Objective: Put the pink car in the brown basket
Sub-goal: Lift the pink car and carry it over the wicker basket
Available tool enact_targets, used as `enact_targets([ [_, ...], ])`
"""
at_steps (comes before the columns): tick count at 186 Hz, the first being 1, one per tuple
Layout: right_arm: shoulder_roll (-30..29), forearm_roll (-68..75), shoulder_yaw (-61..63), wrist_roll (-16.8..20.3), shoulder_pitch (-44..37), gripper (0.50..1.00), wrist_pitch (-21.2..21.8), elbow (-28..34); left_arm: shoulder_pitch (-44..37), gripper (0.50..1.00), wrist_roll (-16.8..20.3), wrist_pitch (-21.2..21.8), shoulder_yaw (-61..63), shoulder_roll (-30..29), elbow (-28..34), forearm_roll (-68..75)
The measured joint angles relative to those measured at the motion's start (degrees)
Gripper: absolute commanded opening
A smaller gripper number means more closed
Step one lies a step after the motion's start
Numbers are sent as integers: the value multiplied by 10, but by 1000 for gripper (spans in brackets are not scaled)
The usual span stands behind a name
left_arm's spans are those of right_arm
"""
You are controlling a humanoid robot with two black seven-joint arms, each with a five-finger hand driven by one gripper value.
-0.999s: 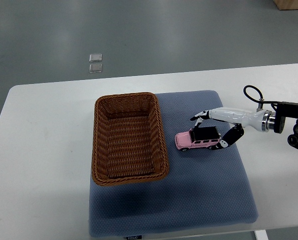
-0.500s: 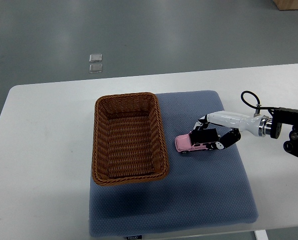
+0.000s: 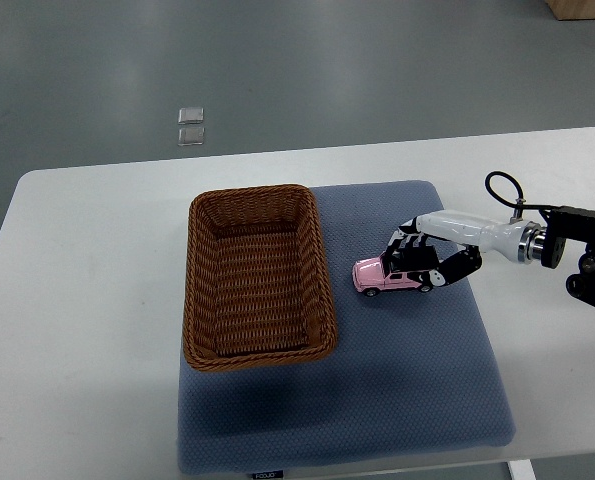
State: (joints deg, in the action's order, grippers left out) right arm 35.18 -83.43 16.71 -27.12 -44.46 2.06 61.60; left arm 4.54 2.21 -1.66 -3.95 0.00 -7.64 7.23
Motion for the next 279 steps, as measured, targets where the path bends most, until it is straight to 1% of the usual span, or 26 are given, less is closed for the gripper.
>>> enact_targets([
  [52,4,8,6,-5,-39,500,-8,5,0,1000,0,0,1,0,-1,0],
  [97,-8,17,4,-6,-100,500,-6,7,0,1000,0,0,-1,0,-1,-1],
  [130,-53,20,-7,-7,-141,500,1,6,-1,1000,0,0,-2,0,0,-1],
  [164,-124,22,-51,-7,-168,500,0,-8,-1,1000,0,0,-2,0,-1,-1],
  [210,-219,19,-82,-7,-170,500,-3,-66,-1,1000,0,1,-2,0,-1,-1],
  [236,-251,18,-87,-6,-166,500,-5,-95,-1,1000,0,1,-2,0,-1,-1],
  [255,-260,18,-87,-4,-161,500,-8,-114,-1,1000,0,1,-1,0,-1,-1],
  [256,-260,18,-87,-3,-161,515,-8,-114,-1,1000,0,1,-1,0,-1,-1],
  [257,-260,18,-87,-3,-160,515,-8,-115,-1,1000,0,1,-1,0,-2,-1],
  [258,-260,18,-87,-3,-160,555,-8,-116,-1,1000,0,1,-1,0,-2,-1],
  [259,-261,18,-87,-3,-160,556,-8,-116,-1,1000,0,1,-1,0,-2,-1],
  [260,-261,18,-87,-3,-160,592,-9,-117,-1,1000,0,1,-1,0,-2,-1],
  [261,-261,18,-87,-3,-160,592,-9,-118,-1,1000,0,1,-1,0,-2,-1],
  [262,-261,18,-87,-3,-160,621,-9,-118,-1,1000,0,0,-1,0,-2,-1],
  [263,-261,18,-87,-3,-159,621,-9,-118,-1,1000,0,0,-1,0,-2,-1],
  [264,-261,18,-87,-3,-159,647,-9,-119,-1,1000,0,0,-1,0,-2,-1],
  [265,-261,18,-87,-2,-159,648,-9,-119,-1,1000,0,0,-1,0,-2,-1],
  [266,-261,18,-87,-2,-159,674,-9,-119,-1,1000,0,0,-1,0,-2,-1],
  [267,-261,18,-87,-2,-159,674,-9,-120,-1,1000,0,0,-1,0,-2,-1],
  [268,-261,18,-87,-2,-159,698,-9,-120,-1,1000,0,0,-1,0,-2,-1],
  [269,-261,18,-87,-2,-159,699,-9,-120,-1,1000,0,0,-1,0,-2,-1],
  [270,-261,18,-87,-2,-159,719,-9,-120,-1,1000,0,0,-1,0,-2,-1],
  [273,-261,18,-87,-2,-159,733,-9,-121,-1,1000,0,0,-1,0,-2,-1],
  [275,-261,18,-87,-2,-158,756,-9,-121,-1,1000,0,0,0,0,-2,-1],
  [279,-261,18,-87,-2,-158,770,-9,-122,-1,1000,0,0,0,0,-2,-1],
])
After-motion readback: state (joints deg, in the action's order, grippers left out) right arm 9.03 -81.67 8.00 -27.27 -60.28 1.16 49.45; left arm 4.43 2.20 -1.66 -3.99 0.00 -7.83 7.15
